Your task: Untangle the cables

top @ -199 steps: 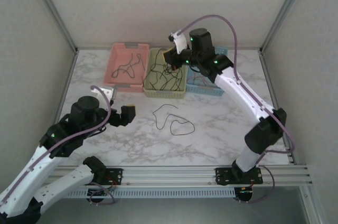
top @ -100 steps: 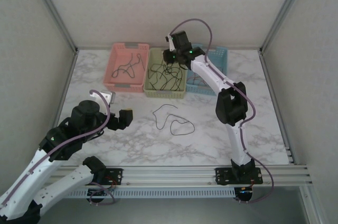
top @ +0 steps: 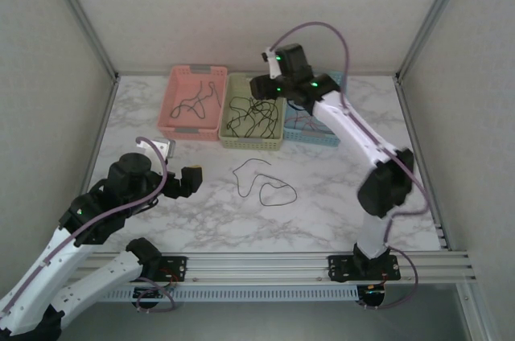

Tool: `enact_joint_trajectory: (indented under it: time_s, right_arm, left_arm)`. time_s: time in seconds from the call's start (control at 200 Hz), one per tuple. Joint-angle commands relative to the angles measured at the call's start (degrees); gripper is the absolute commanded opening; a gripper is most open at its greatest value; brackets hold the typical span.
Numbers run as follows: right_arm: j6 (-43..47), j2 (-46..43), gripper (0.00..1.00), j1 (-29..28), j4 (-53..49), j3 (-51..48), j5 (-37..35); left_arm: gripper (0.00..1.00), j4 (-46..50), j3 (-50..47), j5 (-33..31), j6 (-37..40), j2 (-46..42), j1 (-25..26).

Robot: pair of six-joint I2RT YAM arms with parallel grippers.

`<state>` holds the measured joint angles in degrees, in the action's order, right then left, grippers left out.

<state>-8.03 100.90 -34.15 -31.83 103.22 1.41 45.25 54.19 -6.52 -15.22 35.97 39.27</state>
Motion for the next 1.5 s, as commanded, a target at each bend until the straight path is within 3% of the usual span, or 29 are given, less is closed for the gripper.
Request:
enact_joint_trajectory:
  time_s: [0.0,0.215,0.431,1.021,1.257,1.497]
  right_arm:
    - [1.3,-9.0,0.63,-1.6,1.0,-12.0,6.2]
    - [2.6,-19.2,0.62,-5.2,-0.9,-32.1,8.3]
    - [4.8,-16.5,0.61,-7.6,0.8,-41.5,5.3]
    - [8.6,1.3,0.57,-8.4,6.2,-40.6,-2.6]
    - [9.0,4.3,0.44,-11.1,6.4,-40.0,-2.6]
    - [8.5,1.6,0.14,-11.9,6.5,-40.2,-2.8]
  left_arm:
    - [1.0,0.0,-0.8,-0.3,-1.1,-1.3,-0.2]
    - [1.0,0.1,-1.0,-1.1,-1.4,-2.0,-0.2]
    - [1.0,0.3,-1.2,-1.3,-1.7,-2.3,-0.2]
    - [1.0,0.6,-1.5,-0.9,-1.7,-2.4,-0.2]
    - [1.0,0.6,-1.5,-1.1,-1.8,-2.6,-0.2]
    - [1.0,0.5,-1.6,-1.0,-1.8,-2.7,-0.2]
